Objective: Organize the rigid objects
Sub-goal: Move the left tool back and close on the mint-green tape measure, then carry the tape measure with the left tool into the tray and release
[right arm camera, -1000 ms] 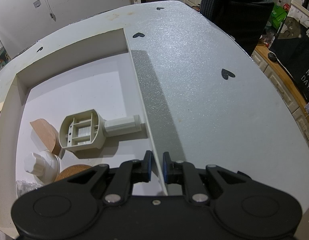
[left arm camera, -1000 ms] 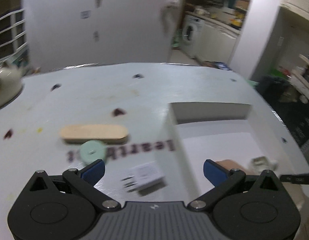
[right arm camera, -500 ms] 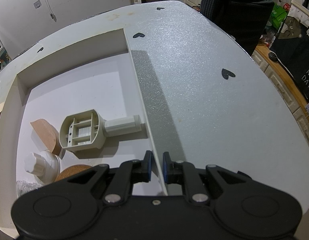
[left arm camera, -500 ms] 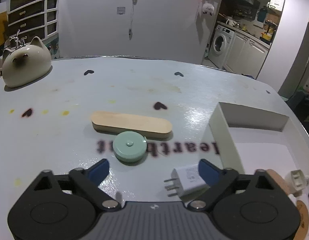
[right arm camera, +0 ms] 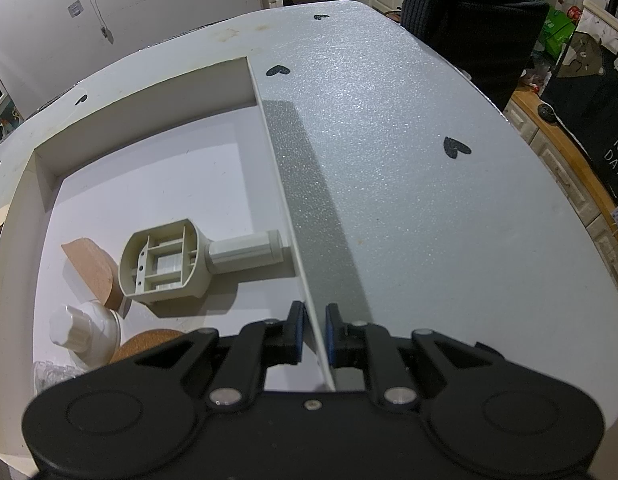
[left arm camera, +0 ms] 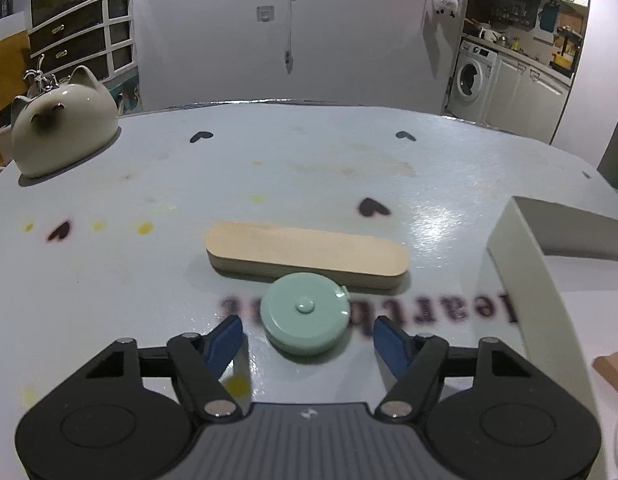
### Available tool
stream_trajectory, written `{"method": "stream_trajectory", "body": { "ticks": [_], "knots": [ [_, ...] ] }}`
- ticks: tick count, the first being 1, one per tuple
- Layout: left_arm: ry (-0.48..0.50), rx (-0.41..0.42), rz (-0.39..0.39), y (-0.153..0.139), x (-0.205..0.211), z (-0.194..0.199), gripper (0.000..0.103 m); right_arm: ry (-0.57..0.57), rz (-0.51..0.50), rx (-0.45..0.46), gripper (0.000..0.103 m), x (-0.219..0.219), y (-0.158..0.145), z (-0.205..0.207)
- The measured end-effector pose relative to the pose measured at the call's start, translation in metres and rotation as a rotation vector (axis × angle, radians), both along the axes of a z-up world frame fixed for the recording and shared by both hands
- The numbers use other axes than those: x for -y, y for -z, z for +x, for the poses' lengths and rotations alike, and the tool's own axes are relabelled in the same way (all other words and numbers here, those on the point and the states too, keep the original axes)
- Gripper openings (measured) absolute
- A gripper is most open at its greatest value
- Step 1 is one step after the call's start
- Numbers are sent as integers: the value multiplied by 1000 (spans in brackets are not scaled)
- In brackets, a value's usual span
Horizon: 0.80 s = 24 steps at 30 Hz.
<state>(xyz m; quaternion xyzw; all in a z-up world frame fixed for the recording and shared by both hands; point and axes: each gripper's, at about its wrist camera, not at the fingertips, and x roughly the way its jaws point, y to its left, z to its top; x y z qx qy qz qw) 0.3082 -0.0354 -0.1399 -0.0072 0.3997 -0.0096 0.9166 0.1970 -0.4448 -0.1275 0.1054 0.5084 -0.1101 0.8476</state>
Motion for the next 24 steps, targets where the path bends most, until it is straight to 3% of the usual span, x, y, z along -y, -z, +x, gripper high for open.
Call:
{"method": "stream_trajectory", "body": {
  "ticks": [4,6,17,24],
  "knots": [
    [6,16,14,-1,-1,5,61,0,0,0,13,0,0,0],
    [15,21,21,-1,0,7,51,0,0,0,13,0,0,0],
    [15,27,6,0,-6,-9,50,0,0,0,13,0,0,0],
    [-19,16,-56,-10,-19,-29,50,-1,0,0,13,0,0,-1]
  ]
}}
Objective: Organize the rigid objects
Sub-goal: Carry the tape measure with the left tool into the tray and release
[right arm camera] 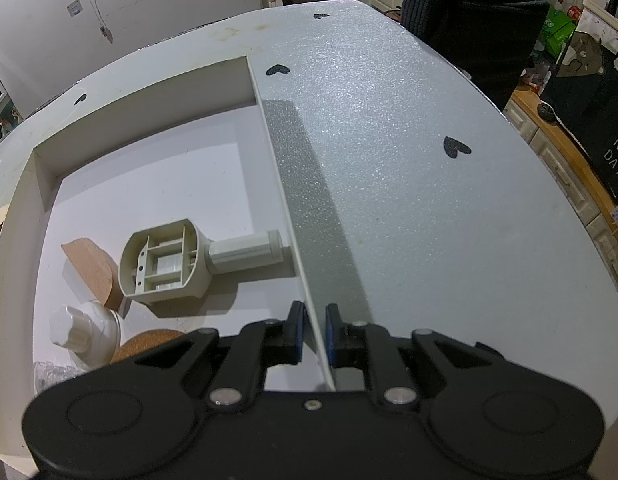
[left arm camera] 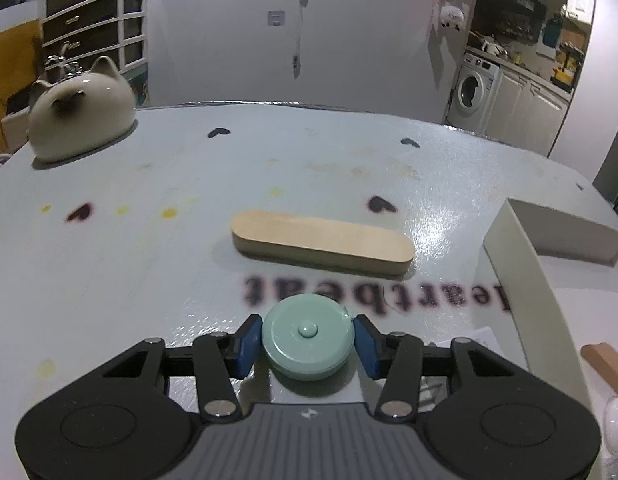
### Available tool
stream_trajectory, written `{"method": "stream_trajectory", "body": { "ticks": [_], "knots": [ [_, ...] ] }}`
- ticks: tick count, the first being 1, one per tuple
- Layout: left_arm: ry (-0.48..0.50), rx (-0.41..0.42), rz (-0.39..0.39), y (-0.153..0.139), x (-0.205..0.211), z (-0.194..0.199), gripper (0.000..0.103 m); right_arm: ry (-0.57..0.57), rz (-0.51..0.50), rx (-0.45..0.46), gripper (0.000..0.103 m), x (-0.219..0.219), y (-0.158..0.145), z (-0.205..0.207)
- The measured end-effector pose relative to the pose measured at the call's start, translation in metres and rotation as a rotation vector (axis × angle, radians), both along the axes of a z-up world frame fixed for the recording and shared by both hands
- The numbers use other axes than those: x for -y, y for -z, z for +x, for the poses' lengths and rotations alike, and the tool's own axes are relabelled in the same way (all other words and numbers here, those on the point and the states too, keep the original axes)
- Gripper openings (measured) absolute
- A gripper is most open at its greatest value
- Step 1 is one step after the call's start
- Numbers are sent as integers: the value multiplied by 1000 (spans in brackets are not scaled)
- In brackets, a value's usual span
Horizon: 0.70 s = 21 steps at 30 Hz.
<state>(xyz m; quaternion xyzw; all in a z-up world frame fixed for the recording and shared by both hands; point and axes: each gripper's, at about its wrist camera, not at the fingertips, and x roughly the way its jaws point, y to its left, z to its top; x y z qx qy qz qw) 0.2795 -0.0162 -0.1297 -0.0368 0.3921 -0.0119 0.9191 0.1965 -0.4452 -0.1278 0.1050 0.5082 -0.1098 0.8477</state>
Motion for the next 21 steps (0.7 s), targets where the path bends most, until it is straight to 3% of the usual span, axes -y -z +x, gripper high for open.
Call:
{"method": "stream_trajectory", "body": {
  "ticks": [9,15,21],
  "knots": [
    [41,122,-78,-64,5,-13,50,-1,0,0,13,0,0,0],
    [204,183,-112,-100,43,-23,50,0,0,1,13,0,0,0],
    [377,170,-119,-101,89,-35,50,0,0,1,13,0,0,0]
  ]
}}
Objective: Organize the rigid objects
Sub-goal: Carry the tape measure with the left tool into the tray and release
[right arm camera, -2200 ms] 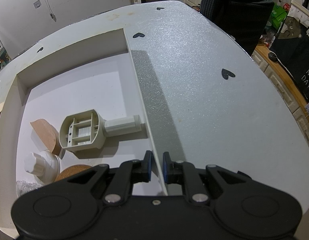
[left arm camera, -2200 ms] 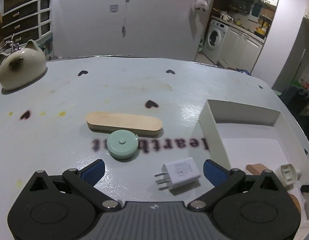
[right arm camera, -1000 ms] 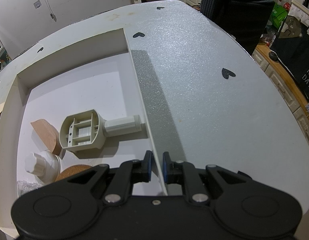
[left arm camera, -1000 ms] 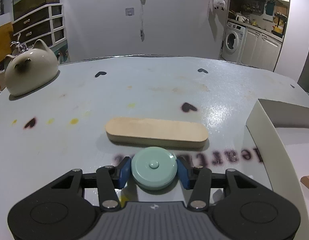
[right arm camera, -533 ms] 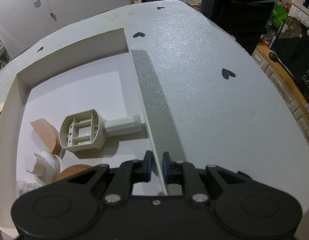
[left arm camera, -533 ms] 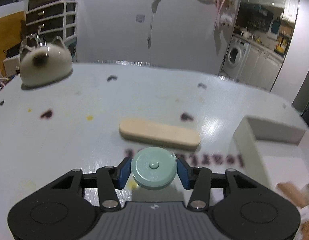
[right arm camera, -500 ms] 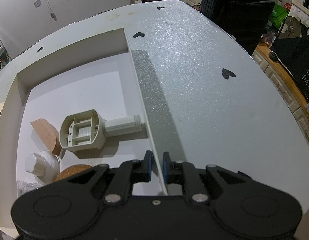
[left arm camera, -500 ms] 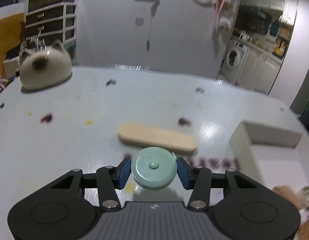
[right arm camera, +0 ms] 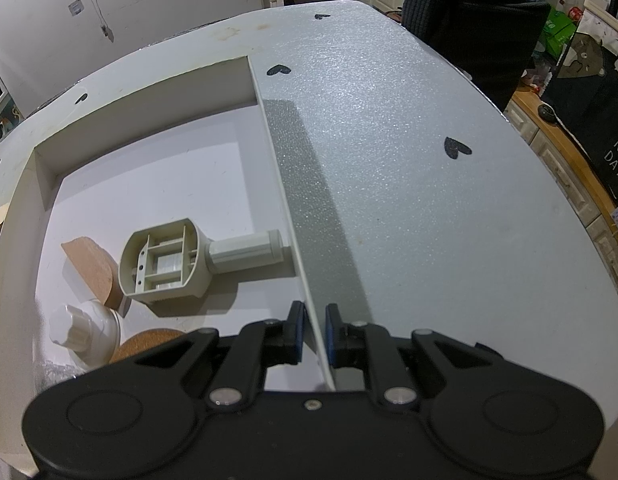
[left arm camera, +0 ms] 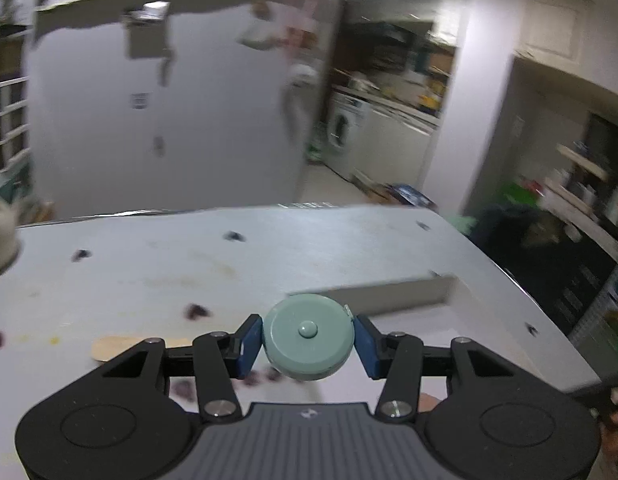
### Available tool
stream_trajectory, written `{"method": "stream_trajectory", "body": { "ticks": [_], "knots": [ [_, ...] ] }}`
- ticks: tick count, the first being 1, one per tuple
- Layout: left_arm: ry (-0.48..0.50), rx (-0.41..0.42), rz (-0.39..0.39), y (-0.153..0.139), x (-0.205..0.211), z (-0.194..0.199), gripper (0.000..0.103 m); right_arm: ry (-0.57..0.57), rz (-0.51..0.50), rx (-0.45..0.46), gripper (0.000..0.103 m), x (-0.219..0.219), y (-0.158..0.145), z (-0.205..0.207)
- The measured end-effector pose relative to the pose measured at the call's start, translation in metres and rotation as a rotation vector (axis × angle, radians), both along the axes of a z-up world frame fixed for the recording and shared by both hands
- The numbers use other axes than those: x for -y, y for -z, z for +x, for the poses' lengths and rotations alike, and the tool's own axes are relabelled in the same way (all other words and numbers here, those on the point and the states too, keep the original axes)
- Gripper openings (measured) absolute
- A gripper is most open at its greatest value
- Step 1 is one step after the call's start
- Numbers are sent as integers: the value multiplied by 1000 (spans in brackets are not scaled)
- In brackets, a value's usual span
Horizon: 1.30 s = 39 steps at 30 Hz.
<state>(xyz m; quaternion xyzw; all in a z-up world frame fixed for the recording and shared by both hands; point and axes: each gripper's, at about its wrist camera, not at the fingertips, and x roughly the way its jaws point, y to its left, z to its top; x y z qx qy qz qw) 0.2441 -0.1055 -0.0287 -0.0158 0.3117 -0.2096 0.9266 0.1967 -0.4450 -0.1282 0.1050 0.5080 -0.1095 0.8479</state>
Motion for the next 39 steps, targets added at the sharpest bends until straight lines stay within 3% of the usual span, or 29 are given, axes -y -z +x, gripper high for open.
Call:
{"method": "stream_trajectory", "body": {
  "ticks": [10,17,24,34,35,39],
  "knots": [
    [214,-77,138,36,55,-10,50,-1,-1,0,13,0,0,0],
    [312,-152,237,62,75,-8,50,-1,0,0,13,0,0,0],
    [356,-174,282,74,87,-13,50,-1,0,0,13,0,0,0],
    [344,-186,318,81,91,-10,51,-1,0,0,13,0,0,0],
    [339,-188,320,82,91,-9,52,-1,0,0,13,0,0,0],
    [332,-197,314,82,89,-9,72,-1,0,0,13,0,0,0]
  ]
}}
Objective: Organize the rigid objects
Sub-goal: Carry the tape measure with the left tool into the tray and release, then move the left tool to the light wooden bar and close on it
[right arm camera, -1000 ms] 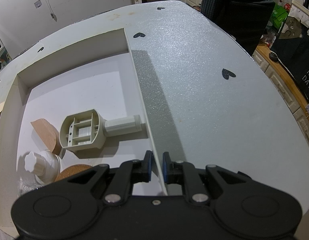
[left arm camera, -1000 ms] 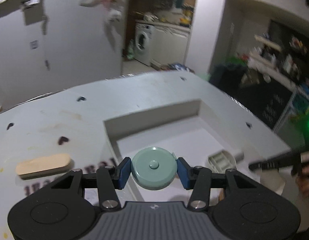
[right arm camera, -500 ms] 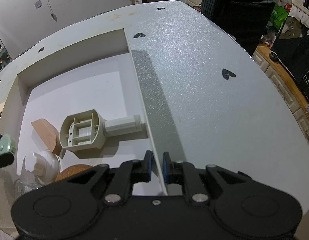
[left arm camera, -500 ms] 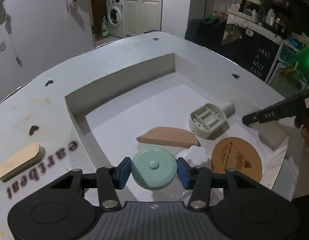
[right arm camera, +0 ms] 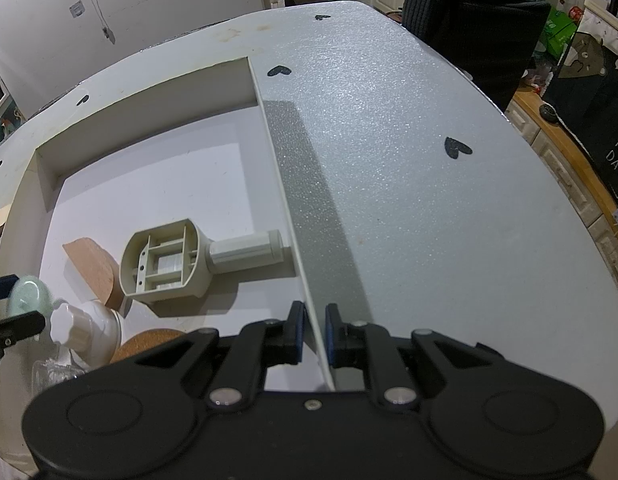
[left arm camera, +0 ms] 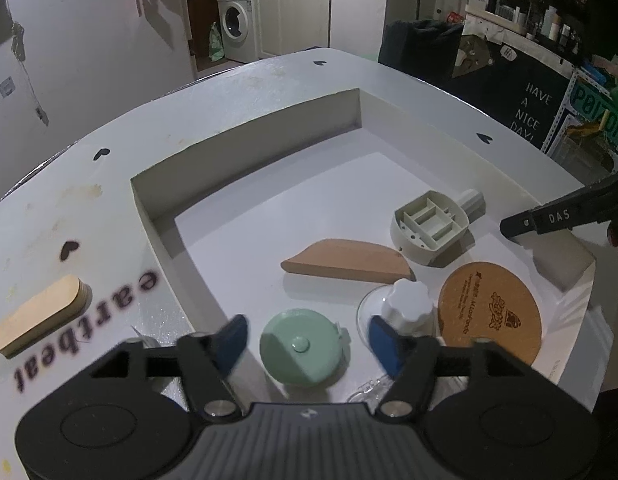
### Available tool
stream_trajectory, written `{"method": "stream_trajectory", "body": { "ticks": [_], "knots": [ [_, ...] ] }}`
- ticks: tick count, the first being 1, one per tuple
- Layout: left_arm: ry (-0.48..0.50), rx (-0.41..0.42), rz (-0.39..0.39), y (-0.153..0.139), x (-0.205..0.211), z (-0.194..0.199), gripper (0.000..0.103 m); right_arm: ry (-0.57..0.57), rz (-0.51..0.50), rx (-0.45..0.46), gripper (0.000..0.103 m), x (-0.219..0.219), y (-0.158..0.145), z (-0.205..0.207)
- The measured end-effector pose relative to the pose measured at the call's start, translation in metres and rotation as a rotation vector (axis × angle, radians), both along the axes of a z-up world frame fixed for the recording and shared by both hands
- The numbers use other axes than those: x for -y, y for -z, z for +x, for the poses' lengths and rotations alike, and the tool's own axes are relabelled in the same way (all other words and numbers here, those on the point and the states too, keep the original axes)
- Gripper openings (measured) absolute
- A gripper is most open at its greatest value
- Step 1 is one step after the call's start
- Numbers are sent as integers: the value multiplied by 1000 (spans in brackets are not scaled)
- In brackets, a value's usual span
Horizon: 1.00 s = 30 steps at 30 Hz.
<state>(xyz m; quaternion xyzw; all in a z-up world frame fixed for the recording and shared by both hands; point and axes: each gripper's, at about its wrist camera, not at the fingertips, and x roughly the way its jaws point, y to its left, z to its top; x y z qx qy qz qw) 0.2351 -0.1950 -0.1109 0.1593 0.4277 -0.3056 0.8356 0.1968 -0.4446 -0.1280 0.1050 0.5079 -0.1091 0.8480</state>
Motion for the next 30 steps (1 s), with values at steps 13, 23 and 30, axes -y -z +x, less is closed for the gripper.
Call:
{"method": "stream_trajectory", "body": {
  "ticks": [13,23,30],
  "knots": [
    [49,-21,-52,-13,0,-12,101,1,0,1,13,-2,0,1],
    [96,26,-142,-52,-10,-26,103,0,1,1,13,-2,0,1],
    [-48,115,-204,-82,-37,-8,103,0,1,1,13,-2,0,0]
  ]
}}
